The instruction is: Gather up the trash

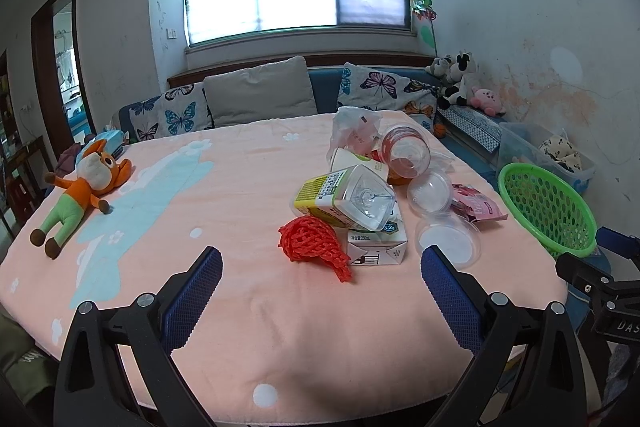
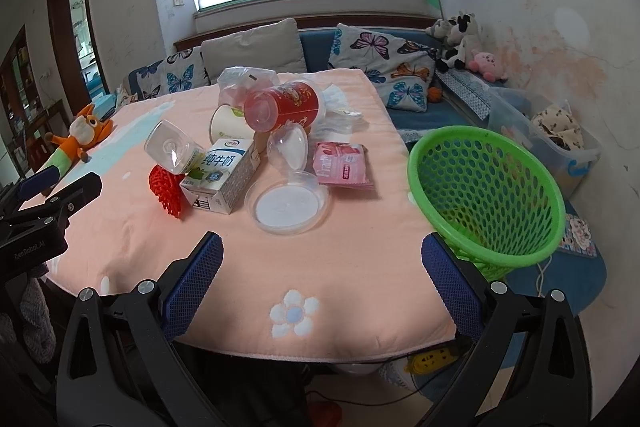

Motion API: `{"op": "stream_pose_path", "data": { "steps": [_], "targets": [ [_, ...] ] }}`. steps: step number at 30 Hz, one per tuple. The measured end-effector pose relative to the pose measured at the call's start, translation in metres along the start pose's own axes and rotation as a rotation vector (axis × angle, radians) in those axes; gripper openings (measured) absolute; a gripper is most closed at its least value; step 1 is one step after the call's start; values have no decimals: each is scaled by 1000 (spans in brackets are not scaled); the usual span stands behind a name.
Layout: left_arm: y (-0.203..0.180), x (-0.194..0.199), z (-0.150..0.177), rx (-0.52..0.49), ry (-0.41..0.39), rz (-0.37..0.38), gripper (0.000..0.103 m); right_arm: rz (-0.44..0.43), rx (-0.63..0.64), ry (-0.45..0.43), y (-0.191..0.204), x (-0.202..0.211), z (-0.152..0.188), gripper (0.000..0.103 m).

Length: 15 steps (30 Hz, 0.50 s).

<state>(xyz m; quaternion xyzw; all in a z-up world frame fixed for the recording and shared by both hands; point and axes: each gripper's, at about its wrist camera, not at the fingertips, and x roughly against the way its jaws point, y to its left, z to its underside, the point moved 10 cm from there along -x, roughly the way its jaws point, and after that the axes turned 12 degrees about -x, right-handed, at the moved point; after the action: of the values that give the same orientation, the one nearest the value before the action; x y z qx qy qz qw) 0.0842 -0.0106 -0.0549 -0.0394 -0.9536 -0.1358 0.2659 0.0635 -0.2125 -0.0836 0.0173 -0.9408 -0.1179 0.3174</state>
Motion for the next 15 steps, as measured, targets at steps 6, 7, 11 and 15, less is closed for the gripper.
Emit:
{"op": "stream_pose_path", "data": {
  "steps": [6,7,11,15],
  "targets": [
    [-3,-1,1,0,-1,-1,97,3,3,3,2,-2,2,99],
    [-5,-1,1,0,-1,-2,97,2,4,4,2,-3,3,99],
    [-2,-1,1,0,1,1,97,0,4,8,2,-3,3,99],
    [-1,-1,1,1,2,1,97,1,6,9,3,-4,2,99]
  ]
}}
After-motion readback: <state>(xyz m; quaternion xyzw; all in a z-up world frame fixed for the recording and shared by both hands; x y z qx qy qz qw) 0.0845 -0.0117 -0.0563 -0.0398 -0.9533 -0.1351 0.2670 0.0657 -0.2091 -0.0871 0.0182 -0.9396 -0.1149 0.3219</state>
